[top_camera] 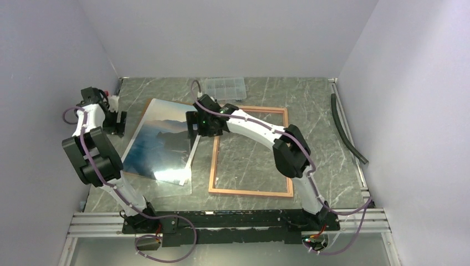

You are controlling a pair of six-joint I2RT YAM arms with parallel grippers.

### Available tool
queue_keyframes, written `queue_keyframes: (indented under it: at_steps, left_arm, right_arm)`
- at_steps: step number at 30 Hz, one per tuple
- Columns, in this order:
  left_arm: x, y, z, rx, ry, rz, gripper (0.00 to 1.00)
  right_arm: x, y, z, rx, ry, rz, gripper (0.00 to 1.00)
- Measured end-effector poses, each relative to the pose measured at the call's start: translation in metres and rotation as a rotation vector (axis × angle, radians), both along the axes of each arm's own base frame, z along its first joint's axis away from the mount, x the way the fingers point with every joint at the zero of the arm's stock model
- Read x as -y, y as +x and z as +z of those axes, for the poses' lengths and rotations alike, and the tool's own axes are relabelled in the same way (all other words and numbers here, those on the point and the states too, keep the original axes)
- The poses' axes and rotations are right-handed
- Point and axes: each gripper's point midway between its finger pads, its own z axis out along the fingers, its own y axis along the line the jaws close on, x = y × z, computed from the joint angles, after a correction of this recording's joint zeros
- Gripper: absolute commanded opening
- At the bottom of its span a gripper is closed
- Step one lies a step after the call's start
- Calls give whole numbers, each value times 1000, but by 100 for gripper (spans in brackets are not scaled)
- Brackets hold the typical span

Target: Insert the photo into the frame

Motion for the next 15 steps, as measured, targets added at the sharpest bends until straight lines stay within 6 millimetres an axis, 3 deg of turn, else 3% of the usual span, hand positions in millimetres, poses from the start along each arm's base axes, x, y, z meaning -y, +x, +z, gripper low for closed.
queue_keyframes:
  at_steps: [6, 15]
  left_arm:
    - [-37, -32, -28, -79, 119, 74, 82]
    - [-35, -49, -60, -121, 133, 73, 77]
  right_arm:
    - [-22, -28, -43, -161, 24, 84, 91]
    - [-44, -53, -48, -268, 142, 165, 84]
